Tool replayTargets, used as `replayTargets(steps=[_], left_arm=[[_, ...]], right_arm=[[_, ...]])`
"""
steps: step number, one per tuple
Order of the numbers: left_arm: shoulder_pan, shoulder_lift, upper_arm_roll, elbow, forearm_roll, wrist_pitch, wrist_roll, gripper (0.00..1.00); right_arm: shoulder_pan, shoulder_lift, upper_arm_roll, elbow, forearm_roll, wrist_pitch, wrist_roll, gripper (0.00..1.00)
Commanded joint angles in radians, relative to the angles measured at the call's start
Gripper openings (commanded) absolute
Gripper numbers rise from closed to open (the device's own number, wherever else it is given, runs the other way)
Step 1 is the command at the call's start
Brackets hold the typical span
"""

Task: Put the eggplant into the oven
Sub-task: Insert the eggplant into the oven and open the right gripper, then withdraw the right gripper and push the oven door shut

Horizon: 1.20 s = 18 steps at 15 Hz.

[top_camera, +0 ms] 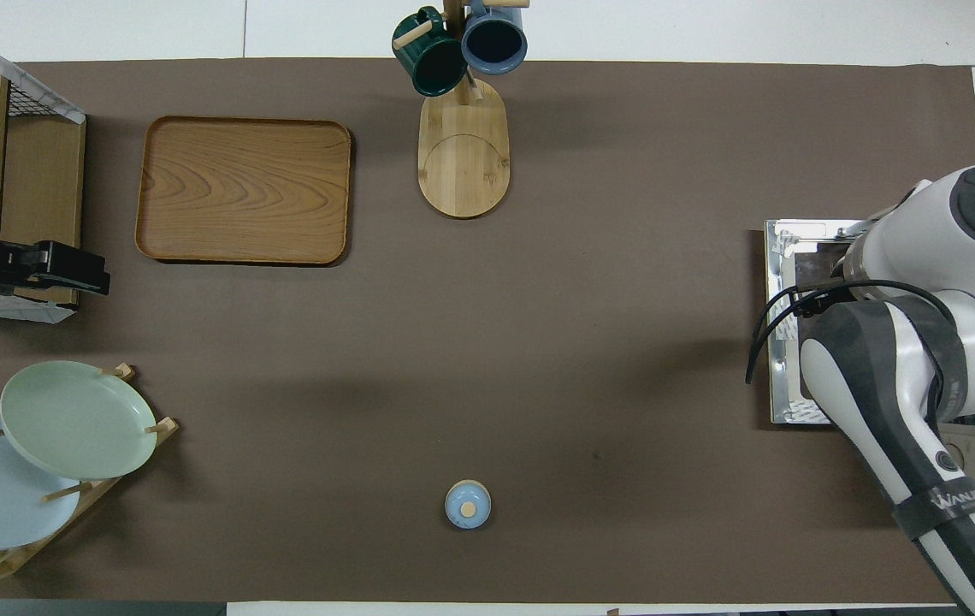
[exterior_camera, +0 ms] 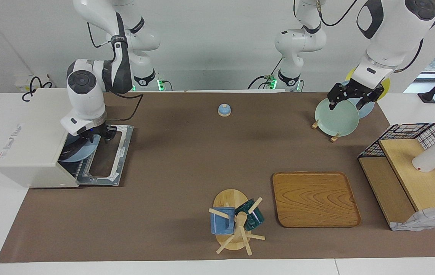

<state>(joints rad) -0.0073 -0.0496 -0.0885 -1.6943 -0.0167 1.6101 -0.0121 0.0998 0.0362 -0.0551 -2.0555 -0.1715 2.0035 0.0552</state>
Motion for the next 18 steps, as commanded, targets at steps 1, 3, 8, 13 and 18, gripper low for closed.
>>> replayTargets(steps=[1, 3, 8, 13, 18], left_arm=[[0.010, -0.010, -0.008, -0.001, 0.021, -0.009, 0.009, 1.00], [0.010, -0.010, -0.008, -0.001, 0.021, -0.009, 0.009, 1.00], [0.010, -0.010, -0.008, -0.001, 0.021, -0.009, 0.009, 1.00], [0.010, -0.010, -0.008, -0.001, 0.021, -0.007, 0.009, 1.00], [0.010, -0.010, -0.008, -0.001, 0.021, -0.009, 0.009, 1.00]], right_arm=[[0.044, 0.010, 0.003, -0.041, 0.056, 0.076, 0.053, 0.00], [0.057, 0.010, 0.003, -0.077, 0.056, 0.132, 0.084, 0.00], [0.075, 0.080, 0.003, -0.123, 0.056, 0.235, 0.087, 0.00], [0.072, 0.119, 0.001, -0.124, 0.053, 0.236, 0.095, 0.00], [0.064, 0.148, 0.000, -0.127, -0.069, 0.236, 0.100, 0.00]])
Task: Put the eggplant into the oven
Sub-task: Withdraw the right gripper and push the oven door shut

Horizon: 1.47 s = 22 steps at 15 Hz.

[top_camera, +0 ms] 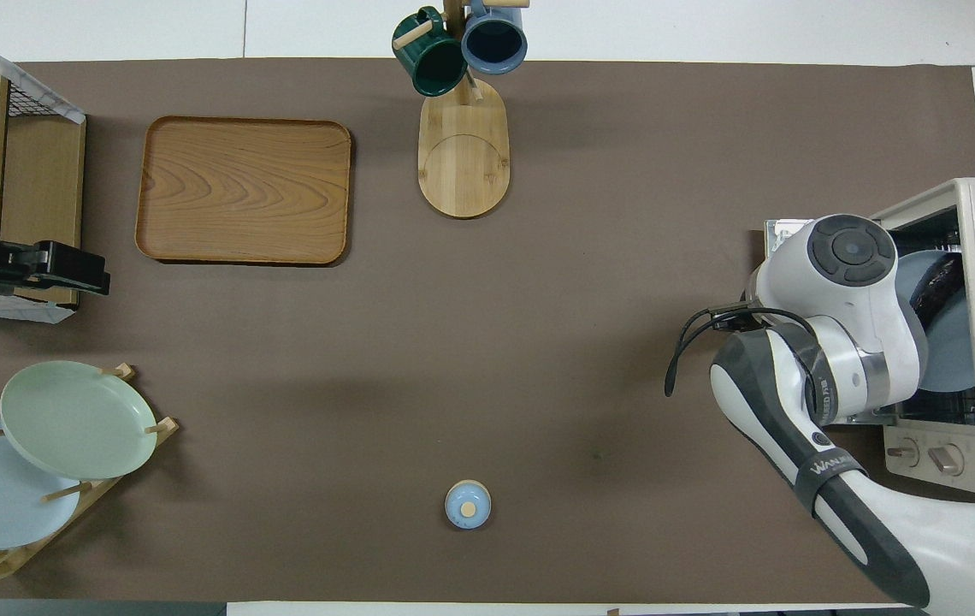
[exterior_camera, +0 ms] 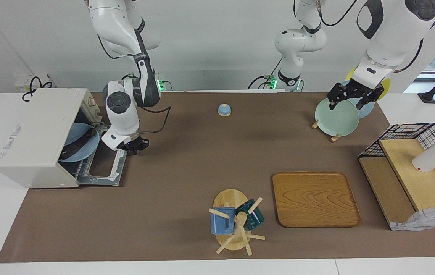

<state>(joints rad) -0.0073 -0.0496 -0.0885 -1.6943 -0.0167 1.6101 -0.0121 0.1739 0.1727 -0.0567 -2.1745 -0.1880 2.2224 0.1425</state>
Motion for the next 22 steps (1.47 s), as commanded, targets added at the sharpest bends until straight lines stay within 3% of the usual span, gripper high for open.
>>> replayTargets(steps=[1, 7, 11, 22], left_arm=[[0.010, -0.010, -0.008, -0.001, 0.021, -0.009, 0.009, 1.00], [0.010, -0.010, -0.008, -0.001, 0.021, -0.009, 0.009, 1.00], [0.010, -0.010, -0.008, -0.001, 0.021, -0.007, 0.009, 1.00], [0.010, -0.010, -0.008, -0.001, 0.021, -0.007, 0.009, 1.00]], right_arm=[[-0.013, 0.013, 0.001, -0.008, -0.077, 0.017, 0.014, 0.00], [-0.017, 0.013, 0.001, -0.005, -0.151, 0.007, 0.020, 0.00], [-0.008, -0.008, 0.001, 0.048, -0.264, -0.102, 0.003, 0.00], [-0.151, -0.205, -0.006, 0.093, -0.263, -0.291, -0.323, 0.00]])
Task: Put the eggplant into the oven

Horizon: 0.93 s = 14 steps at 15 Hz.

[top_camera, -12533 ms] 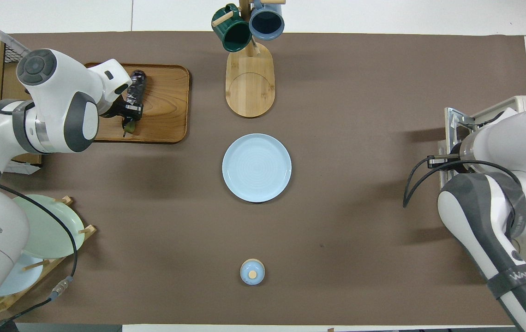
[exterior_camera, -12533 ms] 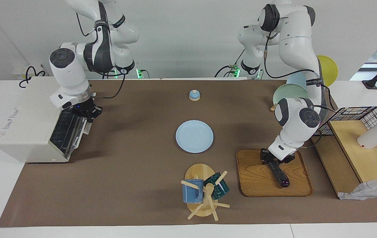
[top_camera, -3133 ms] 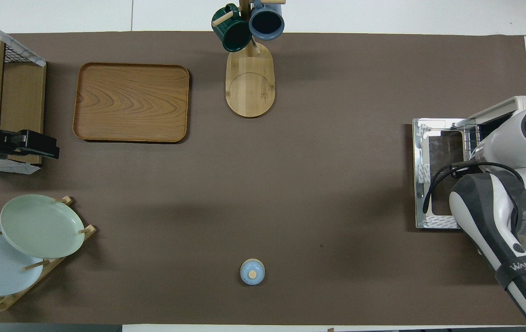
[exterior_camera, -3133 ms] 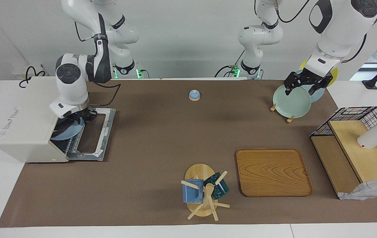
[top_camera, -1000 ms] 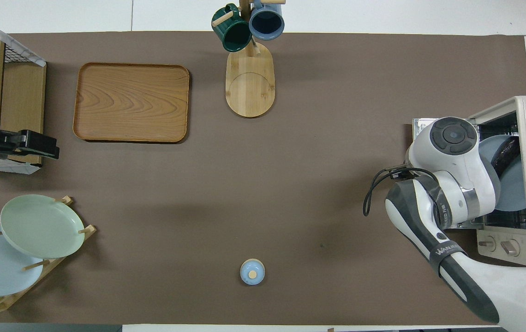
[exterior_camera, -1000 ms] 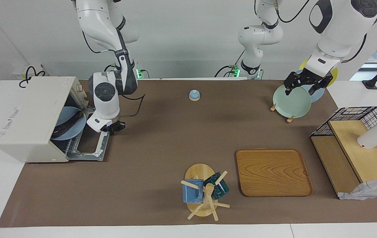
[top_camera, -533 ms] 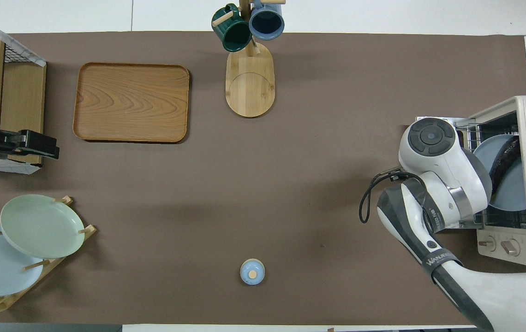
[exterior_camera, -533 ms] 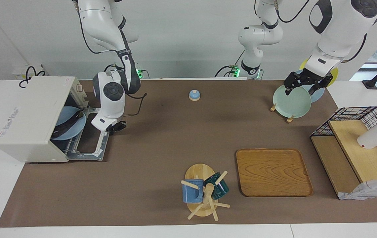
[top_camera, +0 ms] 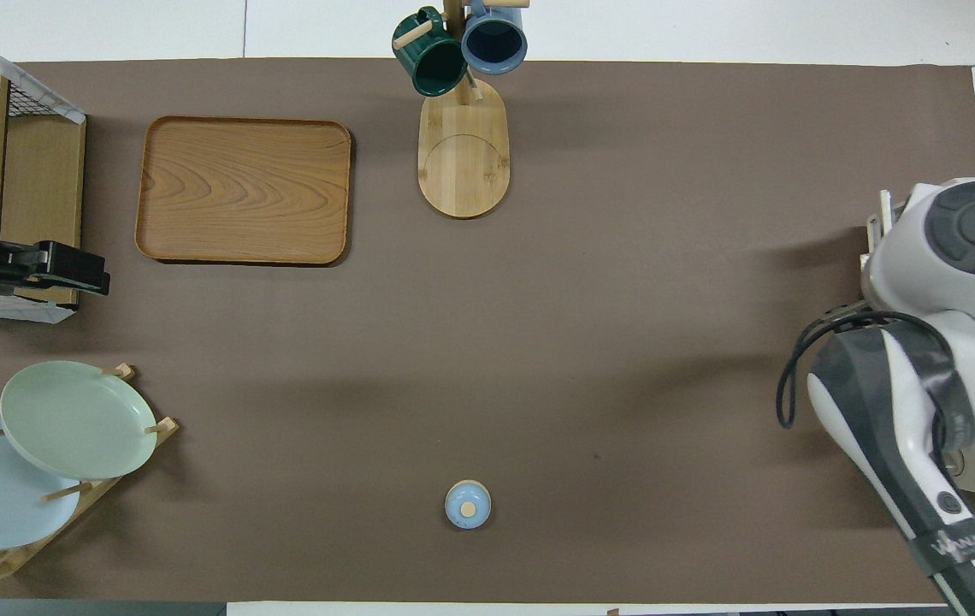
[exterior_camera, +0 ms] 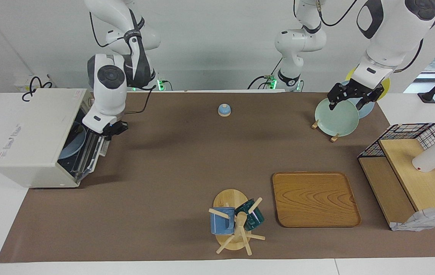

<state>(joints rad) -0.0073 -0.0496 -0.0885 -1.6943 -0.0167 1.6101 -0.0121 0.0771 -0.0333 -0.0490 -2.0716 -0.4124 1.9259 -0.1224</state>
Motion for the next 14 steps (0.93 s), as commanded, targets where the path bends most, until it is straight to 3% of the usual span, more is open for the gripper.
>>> replayTargets(steps=[1, 3, 4, 5, 6, 9, 10, 11, 12, 14], left_arm=[[0.010, -0.010, -0.008, -0.001, 0.021, -0.007, 0.009, 1.00], [0.010, -0.010, -0.008, -0.001, 0.021, -0.007, 0.009, 1.00], [0.010, -0.010, -0.008, -0.001, 0.021, -0.007, 0.009, 1.00], [0.010, -0.010, -0.008, -0.001, 0.021, -0.009, 0.009, 1.00], [0.010, -0.010, -0.008, -0.001, 0.021, -0.007, 0.009, 1.00], [0.010, -0.010, -0.008, -0.001, 0.021, -0.009, 0.009, 1.00], [0.010, -0.010, -0.008, -0.001, 0.021, -0.007, 0.009, 1.00], [0.010, -0.010, -0.008, -0.001, 0.021, -0.007, 0.009, 1.00], [0.010, -0.010, -0.008, -0.001, 0.021, -0.007, 0.009, 1.00], [0.010, -0.010, -0.008, -0.001, 0.021, -0.007, 0.009, 1.00]], right_arm=[[-0.068, -0.006, -0.014, -0.010, -0.037, 0.002, -0.075, 0.00], [-0.083, -0.020, -0.015, 0.014, -0.013, -0.025, -0.086, 0.00], [-0.085, -0.023, -0.015, 0.057, 0.057, -0.078, -0.086, 0.00], [-0.085, -0.020, -0.017, 0.133, 0.146, -0.150, -0.082, 0.00], [-0.085, -0.011, -0.017, 0.213, 0.203, -0.227, -0.080, 0.06], [-0.080, 0.007, -0.012, 0.419, 0.317, -0.398, -0.075, 0.34], [-0.085, 0.016, -0.012, 0.471, 0.332, -0.450, -0.075, 0.53], [-0.089, 0.023, -0.014, 0.496, 0.348, -0.476, -0.075, 0.84], [-0.097, 0.023, -0.015, 0.504, 0.363, -0.488, -0.075, 1.00], [-0.102, 0.023, -0.015, 0.513, 0.371, -0.513, -0.068, 1.00]])
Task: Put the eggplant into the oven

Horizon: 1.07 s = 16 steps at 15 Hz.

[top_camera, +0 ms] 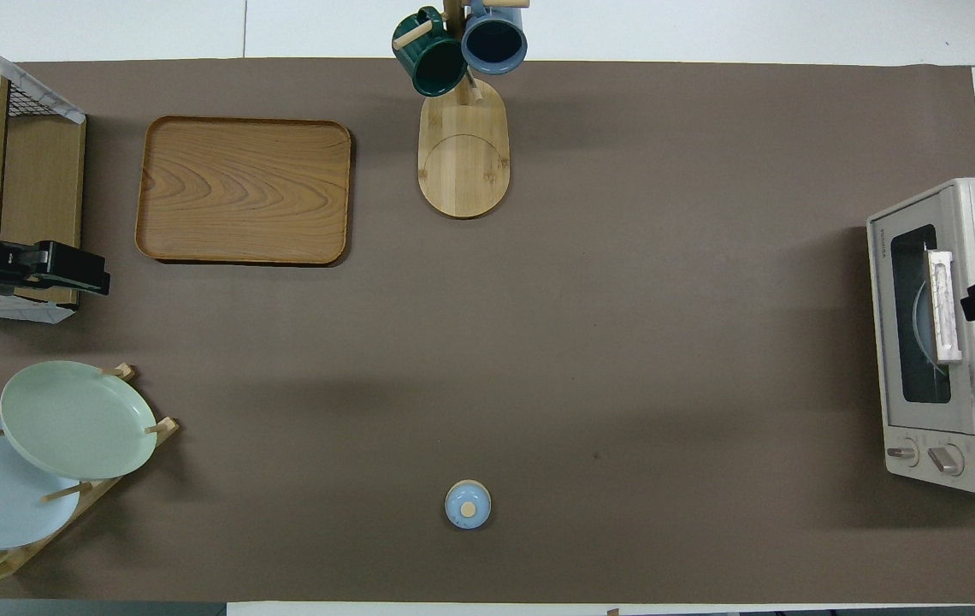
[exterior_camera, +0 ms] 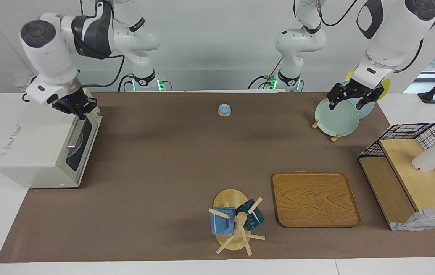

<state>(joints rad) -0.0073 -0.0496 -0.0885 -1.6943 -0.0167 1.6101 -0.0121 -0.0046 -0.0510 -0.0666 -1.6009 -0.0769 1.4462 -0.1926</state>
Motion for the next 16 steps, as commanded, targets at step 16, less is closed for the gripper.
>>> replayTargets(steps=[16], left_arm=[[0.010, -0.010, -0.008, -0.001, 0.021, -0.007, 0.009, 1.00]], right_arm=[[0.011, 0.025, -0.045, 0.022, 0.052, -0.023, 0.111, 1.00]])
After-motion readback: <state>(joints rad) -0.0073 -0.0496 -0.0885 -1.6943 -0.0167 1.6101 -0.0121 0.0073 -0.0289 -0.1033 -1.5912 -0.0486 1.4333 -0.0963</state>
